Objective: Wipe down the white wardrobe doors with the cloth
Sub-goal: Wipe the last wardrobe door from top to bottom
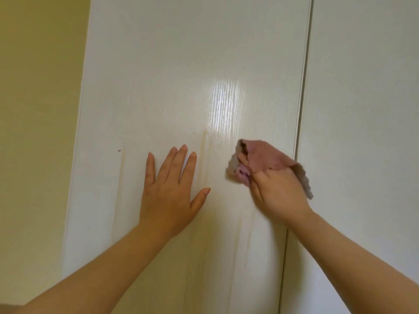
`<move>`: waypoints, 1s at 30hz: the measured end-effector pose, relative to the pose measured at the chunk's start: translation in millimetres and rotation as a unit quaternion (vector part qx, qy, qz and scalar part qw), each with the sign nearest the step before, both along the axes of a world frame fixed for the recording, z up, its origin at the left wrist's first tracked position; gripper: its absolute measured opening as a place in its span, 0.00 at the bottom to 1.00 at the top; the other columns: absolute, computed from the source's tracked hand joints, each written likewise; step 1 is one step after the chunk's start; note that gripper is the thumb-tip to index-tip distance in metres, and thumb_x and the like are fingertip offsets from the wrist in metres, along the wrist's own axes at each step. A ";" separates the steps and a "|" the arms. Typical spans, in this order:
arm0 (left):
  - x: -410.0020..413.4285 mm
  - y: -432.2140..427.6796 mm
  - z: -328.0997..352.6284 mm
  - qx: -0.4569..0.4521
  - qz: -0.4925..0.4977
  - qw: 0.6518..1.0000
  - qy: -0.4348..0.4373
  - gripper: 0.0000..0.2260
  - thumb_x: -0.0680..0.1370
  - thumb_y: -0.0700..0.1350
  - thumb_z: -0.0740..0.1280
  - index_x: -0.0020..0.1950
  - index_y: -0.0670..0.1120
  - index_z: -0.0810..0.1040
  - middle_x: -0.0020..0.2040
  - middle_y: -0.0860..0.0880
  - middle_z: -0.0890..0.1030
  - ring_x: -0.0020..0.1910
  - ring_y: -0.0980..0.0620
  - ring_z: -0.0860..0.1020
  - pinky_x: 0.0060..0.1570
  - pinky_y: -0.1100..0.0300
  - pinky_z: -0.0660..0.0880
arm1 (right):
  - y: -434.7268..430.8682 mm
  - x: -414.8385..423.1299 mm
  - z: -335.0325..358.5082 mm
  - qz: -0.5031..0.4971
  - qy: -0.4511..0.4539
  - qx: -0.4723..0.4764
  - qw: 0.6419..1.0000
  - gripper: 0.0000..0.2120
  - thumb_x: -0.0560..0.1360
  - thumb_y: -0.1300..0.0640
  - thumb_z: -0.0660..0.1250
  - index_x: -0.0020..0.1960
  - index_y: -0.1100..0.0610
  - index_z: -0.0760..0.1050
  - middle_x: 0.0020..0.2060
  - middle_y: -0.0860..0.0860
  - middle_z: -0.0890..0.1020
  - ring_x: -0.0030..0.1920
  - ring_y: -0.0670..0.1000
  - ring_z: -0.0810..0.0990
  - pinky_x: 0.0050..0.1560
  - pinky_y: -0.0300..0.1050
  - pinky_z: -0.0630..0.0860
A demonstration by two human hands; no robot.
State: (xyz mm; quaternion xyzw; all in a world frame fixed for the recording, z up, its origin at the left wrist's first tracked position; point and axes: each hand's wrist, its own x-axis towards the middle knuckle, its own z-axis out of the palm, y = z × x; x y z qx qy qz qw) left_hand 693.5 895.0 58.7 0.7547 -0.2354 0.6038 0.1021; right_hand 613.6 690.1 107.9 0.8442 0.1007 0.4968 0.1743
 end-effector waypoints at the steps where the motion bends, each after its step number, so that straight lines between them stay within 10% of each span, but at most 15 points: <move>1: -1.4 1.1 0.2 -0.001 -0.001 1.000 0.008 0.33 0.80 0.61 0.44 0.70 0.39 0.69 0.69 0.38 0.70 0.69 0.40 0.69 0.71 0.42 0.46 | 2.6 0.5 14.2 0.015 -0.060 0.039 0.997 0.22 0.75 0.57 0.51 0.65 0.58 0.71 0.44 0.57 0.82 0.40 0.57 0.80 0.38 0.47 0.76; 4: -5.1 1.1 0.7 0.003 0.002 1.000 0.027 0.32 0.81 0.61 0.42 0.70 0.40 0.68 0.69 0.39 0.71 0.69 0.40 0.69 0.70 0.41 0.46 | 34.3 2.8 -11.7 0.071 -0.064 0.159 0.983 0.25 0.73 0.64 0.58 0.70 0.58 0.65 0.46 0.55 0.81 0.38 0.51 0.77 0.35 0.40 0.71; 10: -3.3 15.7 4.6 -0.008 0.003 1.000 -0.020 0.26 0.78 0.57 0.51 0.71 0.42 0.63 0.71 0.37 0.67 0.71 0.41 0.61 0.70 0.42 0.45 | 47.1 9.5 -13.7 0.049 0.028 0.049 0.997 0.21 0.75 0.53 0.47 0.50 0.59 0.76 0.39 0.55 0.80 0.38 0.58 0.79 0.32 0.53 0.76; 14: -1.5 22.6 17.0 -0.026 0.018 0.999 -0.029 0.26 0.77 0.55 0.53 0.71 0.43 0.64 0.71 0.37 0.66 0.71 0.41 0.60 0.70 0.43 0.45 | 64.7 31.2 60.8 0.043 -0.158 0.173 0.971 0.21 0.74 0.54 0.48 0.60 0.58 0.72 0.53 0.55 0.77 0.55 0.55 0.74 0.57 0.52 0.69; 17: 2.6 25.5 21.1 -0.016 0.025 0.999 -0.020 0.27 0.77 0.56 0.52 0.71 0.43 0.62 0.71 0.38 0.68 0.70 0.43 0.60 0.70 0.43 0.45 | 84.8 38.3 24.2 0.062 -0.121 0.116 0.984 0.23 0.76 0.52 0.52 0.69 0.55 0.66 0.63 0.53 0.74 0.62 0.54 0.71 0.63 0.45 0.61; 21: 9.9 37.1 13.8 0.005 0.042 0.999 -0.008 0.27 0.77 0.57 0.52 0.72 0.43 0.61 0.71 0.41 0.69 0.71 0.45 0.60 0.70 0.43 0.45 | 78.1 21.7 4.7 0.076 0.003 0.012 0.997 0.22 0.80 0.47 0.48 0.59 0.54 0.77 0.45 0.51 0.83 0.40 0.52 0.82 0.34 0.44 0.76; 26: 13.7 45.7 2.2 -0.014 0.032 0.999 -0.022 0.27 0.77 0.55 0.54 0.72 0.42 0.63 0.71 0.42 0.69 0.71 0.45 0.61 0.70 0.41 0.47 | 87.0 39.1 61.6 0.112 -0.142 0.167 0.969 0.22 0.77 0.60 0.55 0.71 0.55 0.65 0.64 0.56 0.73 0.63 0.57 0.68 0.62 0.50 0.63; 30: 22.0 55.8 -10.2 -0.015 0.043 0.999 -0.014 0.27 0.77 0.56 0.53 0.72 0.42 0.61 0.71 0.42 0.69 0.71 0.46 0.61 0.70 0.42 0.47 | 97.0 50.5 -18.3 0.129 -0.052 -0.024 0.990 0.22 0.70 0.60 0.54 0.60 0.58 0.77 0.55 0.54 0.81 0.53 0.52 0.78 0.52 0.40 0.70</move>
